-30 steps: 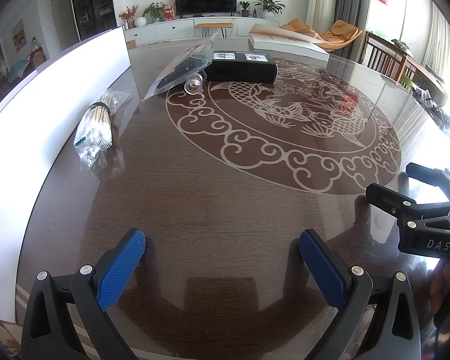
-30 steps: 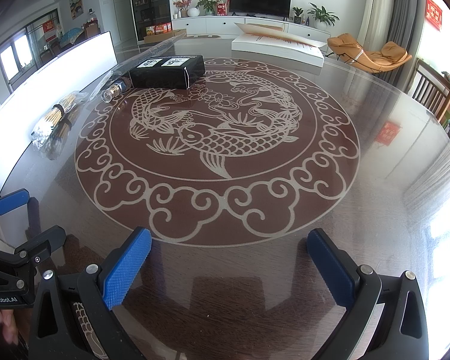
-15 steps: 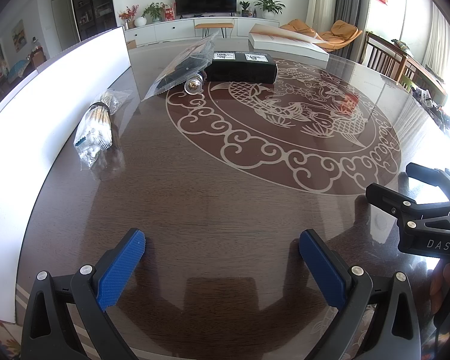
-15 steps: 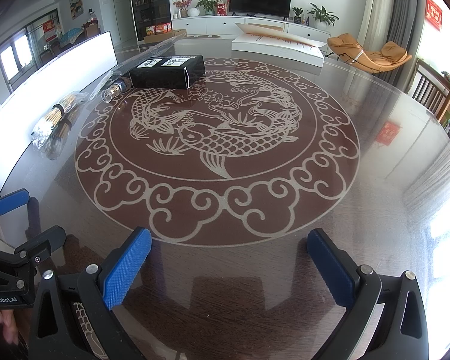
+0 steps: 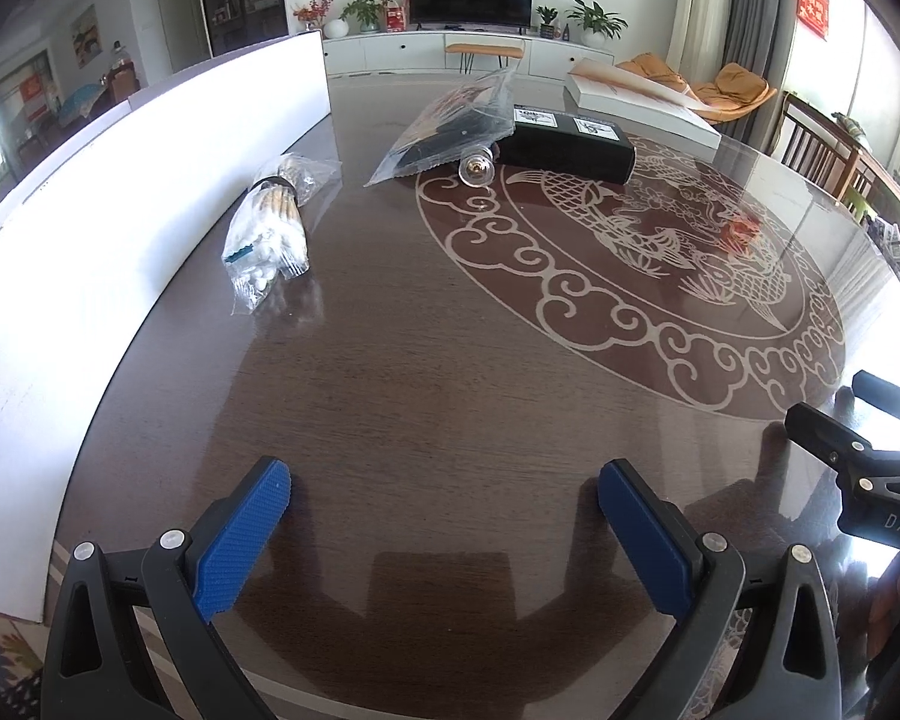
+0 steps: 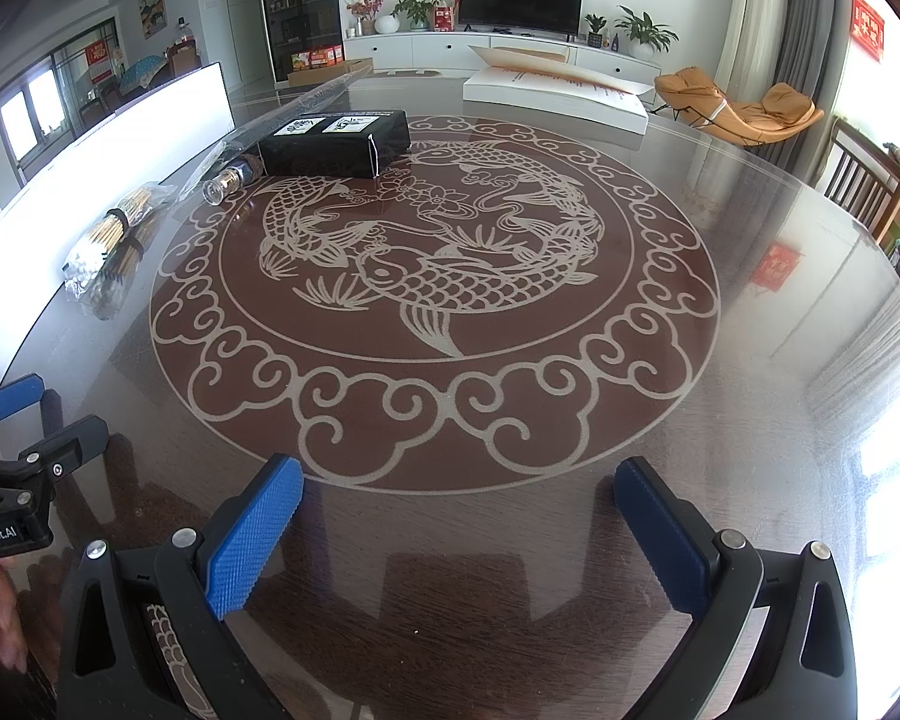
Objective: Organize objects
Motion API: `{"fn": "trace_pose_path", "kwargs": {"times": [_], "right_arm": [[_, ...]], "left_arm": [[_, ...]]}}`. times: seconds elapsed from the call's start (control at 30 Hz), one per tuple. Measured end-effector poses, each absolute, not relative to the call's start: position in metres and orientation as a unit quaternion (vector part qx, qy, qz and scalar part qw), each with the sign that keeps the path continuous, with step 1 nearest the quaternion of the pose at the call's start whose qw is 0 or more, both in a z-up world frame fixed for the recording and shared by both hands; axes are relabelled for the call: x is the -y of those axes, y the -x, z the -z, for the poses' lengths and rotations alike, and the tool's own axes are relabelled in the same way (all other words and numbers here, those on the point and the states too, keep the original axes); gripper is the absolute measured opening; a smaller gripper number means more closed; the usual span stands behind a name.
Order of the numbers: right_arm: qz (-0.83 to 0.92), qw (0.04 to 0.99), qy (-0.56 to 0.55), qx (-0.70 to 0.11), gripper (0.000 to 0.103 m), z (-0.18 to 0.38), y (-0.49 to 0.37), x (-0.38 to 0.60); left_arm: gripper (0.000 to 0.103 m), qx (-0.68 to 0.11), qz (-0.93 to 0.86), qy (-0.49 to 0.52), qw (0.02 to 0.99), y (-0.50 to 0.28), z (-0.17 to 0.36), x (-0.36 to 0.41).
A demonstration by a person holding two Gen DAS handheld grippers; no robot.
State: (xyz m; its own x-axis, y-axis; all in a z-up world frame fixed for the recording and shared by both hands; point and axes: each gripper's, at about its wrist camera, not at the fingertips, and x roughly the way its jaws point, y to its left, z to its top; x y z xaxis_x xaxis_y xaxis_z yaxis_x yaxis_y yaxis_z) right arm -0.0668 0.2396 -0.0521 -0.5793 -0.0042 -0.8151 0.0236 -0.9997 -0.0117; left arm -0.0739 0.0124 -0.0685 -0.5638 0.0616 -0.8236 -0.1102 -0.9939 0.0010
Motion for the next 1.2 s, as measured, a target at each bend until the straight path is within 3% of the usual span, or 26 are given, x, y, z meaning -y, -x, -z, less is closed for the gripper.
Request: {"fn": "trace_pose_path", "kwargs": {"times": [0.43,0.7,0.87,1.03,1.07,1.1,1.2], "right_arm": [[0.882,0.025,-0.47,-0.017,0.103,0.051,0.075,-0.238],[0.878,0.138,-0.433,-0.151,0.103,0.007,0.211,-0.203],[0.817,0.19,-0.496,-0.222,0.103,0.021,0.302,-0.164],[0.784,0.226,-0.527,-0.236,0.103,0.041,0.327,-0.127],[0.783,0.225,-0.526,-0.245,0.1,0.045,0.325,-0.123],[0.79,0.228,-0.517,-0.236,0.087,0.042,0.323,-0.123],[0.796,0.234,-0.523,-0.196,0.062,0.035,0.307,-0.131]], "left_arm": [[0.103,-0.026,-0.885,0.462,0.048,0.075,0.069,-0.012],[0.103,-0.026,-0.885,0.462,0.047,0.074,0.069,-0.013],[0.103,-0.026,-0.885,0.462,0.047,0.074,0.069,-0.013],[0.103,-0.025,-0.885,0.463,0.048,0.078,0.069,-0.014],[0.103,-0.025,-0.885,0.463,0.048,0.079,0.07,-0.014],[0.103,-0.025,-0.885,0.463,0.048,0.079,0.07,-0.015],[0.103,-0.025,-0.885,0.462,0.048,0.079,0.07,-0.014]]}}
